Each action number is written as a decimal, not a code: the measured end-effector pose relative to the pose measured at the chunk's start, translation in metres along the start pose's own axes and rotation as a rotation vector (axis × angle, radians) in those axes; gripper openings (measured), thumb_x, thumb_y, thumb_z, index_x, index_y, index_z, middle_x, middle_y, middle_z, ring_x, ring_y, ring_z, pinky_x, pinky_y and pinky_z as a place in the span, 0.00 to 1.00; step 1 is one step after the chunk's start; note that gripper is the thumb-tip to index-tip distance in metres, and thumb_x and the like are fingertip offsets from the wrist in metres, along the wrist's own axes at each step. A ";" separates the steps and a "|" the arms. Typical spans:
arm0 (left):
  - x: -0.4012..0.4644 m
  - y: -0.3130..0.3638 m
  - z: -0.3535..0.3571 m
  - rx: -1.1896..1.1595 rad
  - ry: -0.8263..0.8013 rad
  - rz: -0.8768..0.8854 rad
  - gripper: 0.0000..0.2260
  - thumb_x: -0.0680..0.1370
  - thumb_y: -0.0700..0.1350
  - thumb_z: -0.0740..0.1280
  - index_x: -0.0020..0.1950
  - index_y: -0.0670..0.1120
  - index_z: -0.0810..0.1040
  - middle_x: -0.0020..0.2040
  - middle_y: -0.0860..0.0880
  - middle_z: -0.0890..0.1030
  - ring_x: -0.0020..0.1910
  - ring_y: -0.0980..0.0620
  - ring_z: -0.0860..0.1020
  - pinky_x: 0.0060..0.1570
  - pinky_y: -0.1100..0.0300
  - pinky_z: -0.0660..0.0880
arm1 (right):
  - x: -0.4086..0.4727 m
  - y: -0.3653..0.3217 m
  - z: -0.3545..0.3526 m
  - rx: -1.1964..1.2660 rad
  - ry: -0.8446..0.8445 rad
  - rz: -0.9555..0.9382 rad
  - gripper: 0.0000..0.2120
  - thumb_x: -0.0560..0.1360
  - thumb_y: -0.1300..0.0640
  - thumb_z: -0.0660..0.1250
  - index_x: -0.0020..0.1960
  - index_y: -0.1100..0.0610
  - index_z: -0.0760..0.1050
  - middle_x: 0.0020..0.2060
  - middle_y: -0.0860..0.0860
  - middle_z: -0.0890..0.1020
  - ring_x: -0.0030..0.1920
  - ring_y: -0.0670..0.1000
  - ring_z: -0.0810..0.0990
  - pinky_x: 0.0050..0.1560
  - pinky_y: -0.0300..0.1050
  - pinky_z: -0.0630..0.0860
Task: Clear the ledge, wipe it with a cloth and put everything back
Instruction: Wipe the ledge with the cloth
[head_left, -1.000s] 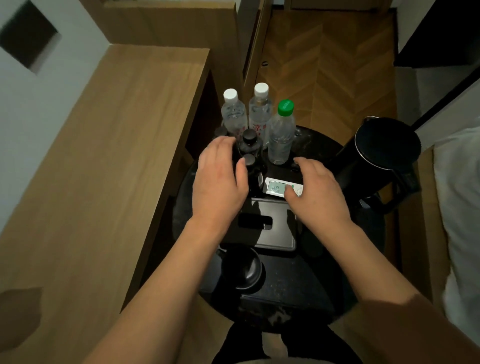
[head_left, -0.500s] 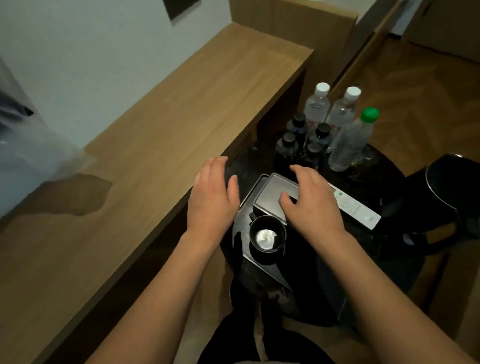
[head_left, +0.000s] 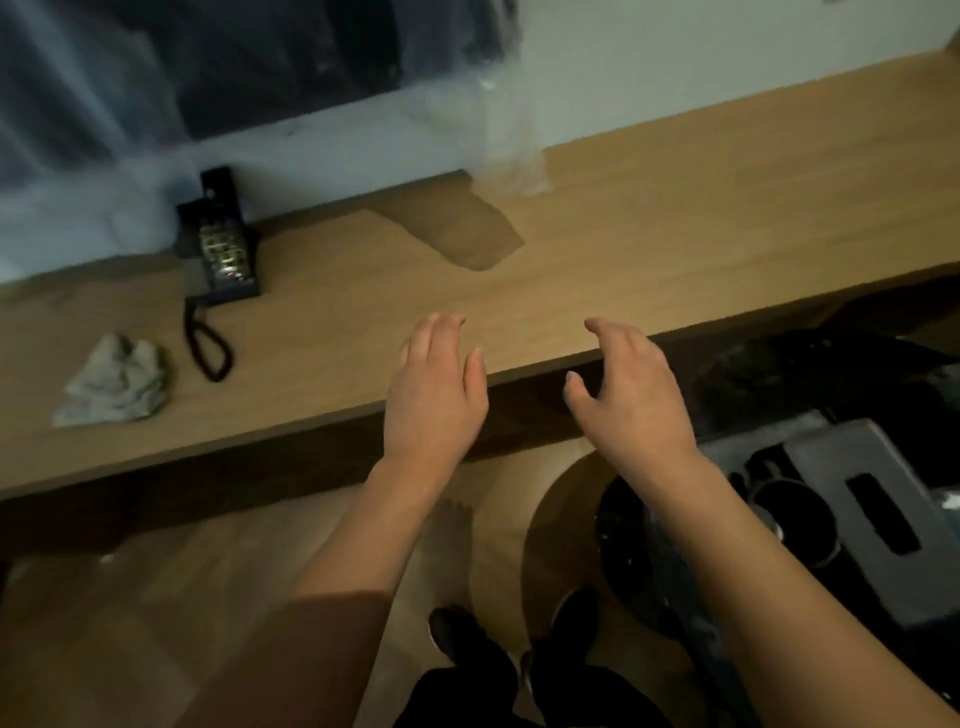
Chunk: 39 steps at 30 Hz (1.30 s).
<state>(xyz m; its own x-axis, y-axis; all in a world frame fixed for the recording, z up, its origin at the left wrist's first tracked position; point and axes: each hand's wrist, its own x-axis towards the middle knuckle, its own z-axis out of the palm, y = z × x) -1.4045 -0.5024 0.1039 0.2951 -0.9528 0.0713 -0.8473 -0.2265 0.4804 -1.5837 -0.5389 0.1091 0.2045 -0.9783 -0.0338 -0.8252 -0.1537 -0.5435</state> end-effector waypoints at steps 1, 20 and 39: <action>-0.004 -0.020 -0.012 0.008 0.022 -0.045 0.20 0.84 0.49 0.61 0.76 0.47 0.68 0.74 0.48 0.71 0.74 0.50 0.68 0.73 0.49 0.68 | 0.003 -0.019 0.011 -0.006 -0.038 -0.044 0.29 0.79 0.51 0.67 0.76 0.53 0.62 0.71 0.50 0.70 0.72 0.50 0.66 0.72 0.45 0.63; -0.135 -0.311 -0.178 -0.081 0.391 -0.670 0.18 0.83 0.50 0.63 0.73 0.49 0.70 0.70 0.52 0.71 0.62 0.52 0.77 0.65 0.50 0.76 | -0.040 -0.340 0.206 -0.108 -0.444 -0.649 0.28 0.78 0.51 0.67 0.76 0.52 0.63 0.72 0.50 0.68 0.72 0.51 0.66 0.73 0.51 0.67; 0.004 -0.508 -0.223 -0.099 0.321 -0.903 0.18 0.84 0.48 0.61 0.74 0.46 0.71 0.71 0.50 0.72 0.67 0.51 0.74 0.67 0.55 0.71 | 0.134 -0.531 0.407 -0.159 -0.683 -0.779 0.24 0.80 0.54 0.60 0.76 0.55 0.64 0.72 0.53 0.68 0.70 0.55 0.68 0.70 0.55 0.68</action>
<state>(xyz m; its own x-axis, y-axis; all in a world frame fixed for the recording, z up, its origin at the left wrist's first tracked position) -0.8747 -0.3461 0.0554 0.9369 -0.3232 -0.1332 -0.2043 -0.8154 0.5417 -0.9040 -0.5320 0.0512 0.9221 -0.3219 -0.2148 -0.3870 -0.7724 -0.5037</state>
